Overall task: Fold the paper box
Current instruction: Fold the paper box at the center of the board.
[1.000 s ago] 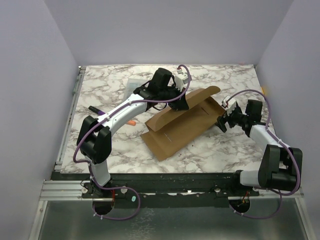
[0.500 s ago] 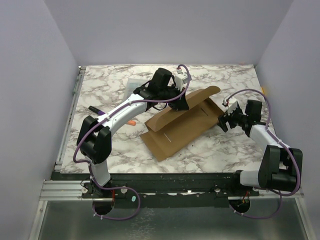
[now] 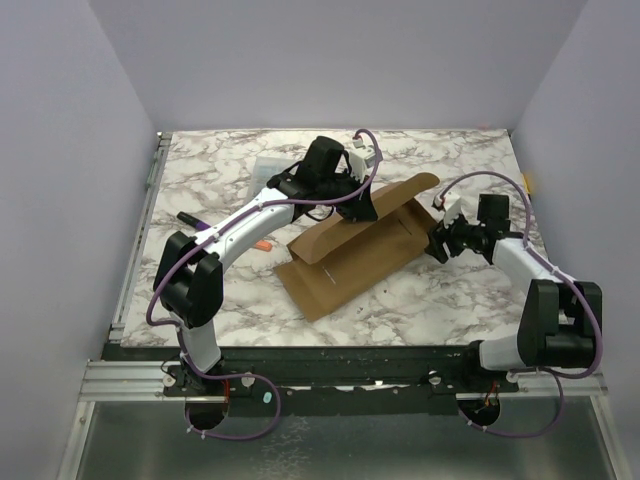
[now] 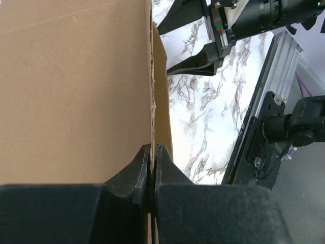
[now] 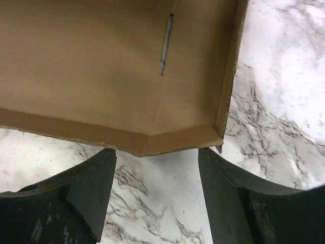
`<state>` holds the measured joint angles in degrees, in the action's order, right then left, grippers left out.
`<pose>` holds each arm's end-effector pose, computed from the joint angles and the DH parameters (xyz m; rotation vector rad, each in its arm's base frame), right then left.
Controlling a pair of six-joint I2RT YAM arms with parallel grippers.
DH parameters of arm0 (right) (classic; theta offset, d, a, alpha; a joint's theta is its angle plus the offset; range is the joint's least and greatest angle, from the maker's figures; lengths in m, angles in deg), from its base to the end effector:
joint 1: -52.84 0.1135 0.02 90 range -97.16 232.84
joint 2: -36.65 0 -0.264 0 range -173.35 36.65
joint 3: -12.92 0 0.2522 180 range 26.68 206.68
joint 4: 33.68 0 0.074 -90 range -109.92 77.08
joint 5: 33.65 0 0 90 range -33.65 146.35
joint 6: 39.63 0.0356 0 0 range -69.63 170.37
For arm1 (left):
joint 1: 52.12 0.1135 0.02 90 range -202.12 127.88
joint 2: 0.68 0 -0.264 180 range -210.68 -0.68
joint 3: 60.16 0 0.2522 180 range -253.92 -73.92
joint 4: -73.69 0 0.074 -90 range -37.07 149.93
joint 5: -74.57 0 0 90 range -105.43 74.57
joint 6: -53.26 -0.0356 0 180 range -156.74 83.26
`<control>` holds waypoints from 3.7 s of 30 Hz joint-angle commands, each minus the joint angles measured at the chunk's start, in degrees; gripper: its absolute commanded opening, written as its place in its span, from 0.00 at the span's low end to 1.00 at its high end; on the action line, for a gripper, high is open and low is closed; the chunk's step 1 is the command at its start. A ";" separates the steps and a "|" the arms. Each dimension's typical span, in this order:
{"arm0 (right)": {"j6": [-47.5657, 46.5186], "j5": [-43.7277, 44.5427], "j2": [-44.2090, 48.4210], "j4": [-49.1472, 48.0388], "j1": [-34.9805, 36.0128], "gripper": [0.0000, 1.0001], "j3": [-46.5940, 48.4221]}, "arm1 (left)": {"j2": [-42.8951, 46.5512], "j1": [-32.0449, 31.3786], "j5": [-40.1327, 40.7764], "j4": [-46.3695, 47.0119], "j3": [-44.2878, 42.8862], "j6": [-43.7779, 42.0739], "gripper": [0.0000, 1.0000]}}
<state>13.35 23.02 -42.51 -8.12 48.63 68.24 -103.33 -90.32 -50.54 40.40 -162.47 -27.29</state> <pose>0.2693 -0.0002 0.1921 -0.8810 2.1037 0.3399 0.3142 -0.2733 0.3125 0.9181 2.0624 -1.1259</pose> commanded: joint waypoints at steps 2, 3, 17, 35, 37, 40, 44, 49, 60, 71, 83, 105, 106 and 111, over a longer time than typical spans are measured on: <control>1.73 -2.87 -3.49 3.75 1.45 0.71 3.50 | 0.38 0.00 -2.11 -0.19 -0.57 0.50 0.00; 1.78 -3.49 -3.83 3.99 1.48 0.71 3.79 | 0.38 -0.03 -2.15 -0.24 -0.55 0.48 0.00; 0.73 -11.32 -8.94 5.47 1.49 0.78 5.56 | 0.30 0.38 -6.87 2.96 -0.79 3.56 0.00; -20.89 -16.94 -10.65 13.34 1.48 0.60 5.67 | 0.68 2.94 -10.85 9.40 1.81 9.65 0.00; -24.74 -16.89 -10.55 15.83 1.49 0.57 5.86 | 0.63 2.95 -11.23 9.40 2.13 9.24 0.00; -27.26 -14.97 -11.79 17.89 1.48 0.41 6.98 | 0.41 2.94 -12.98 9.34 2.58 9.31 0.00; -29.85 -12.87 -13.38 19.37 1.49 0.30 8.13 | 0.48 2.99 -14.87 9.40 3.19 9.91 0.00; -34.37 -14.07 -13.26 22.40 1.48 0.17 8.97 | 0.87 2.95 -15.51 9.36 3.39 10.15 0.00; -40.27 -15.19 -12.94 27.03 1.48 0.09 10.17 | 1.31 3.12 -16.08 9.35 3.76 9.40 0.00; -33.76 -16.83 -10.56 21.83 1.00 0.34 7.74 | 2.27 3.13 -19.24 9.29 4.97 11.63 0.00; -29.61 -15.06 -9.38 17.40 0.02 0.42 6.03 | 3.14 3.43 -19.40 9.29 6.01 16.05 0.00; -20.64 -9.97 -4.00 7.39 -2.13 0.59 1.60 | 0.74 3.39 -15.25 9.26 6.30 23.03 0.00; -20.46 -9.74 -4.10 7.14 -2.24 0.60 1.35 | 0.70 3.39 -15.03 9.26 6.22 23.23 0.00; -20.11 -10.28 -5.24 7.92 -3.56 0.60 1.44 | 0.98 3.36 -14.28 9.26 6.18 23.79 0.00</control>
<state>-7.89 12.36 -47.91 0.84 46.38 69.97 -102.48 -86.73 -65.49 49.61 -156.33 -4.99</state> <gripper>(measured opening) 0.598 0.037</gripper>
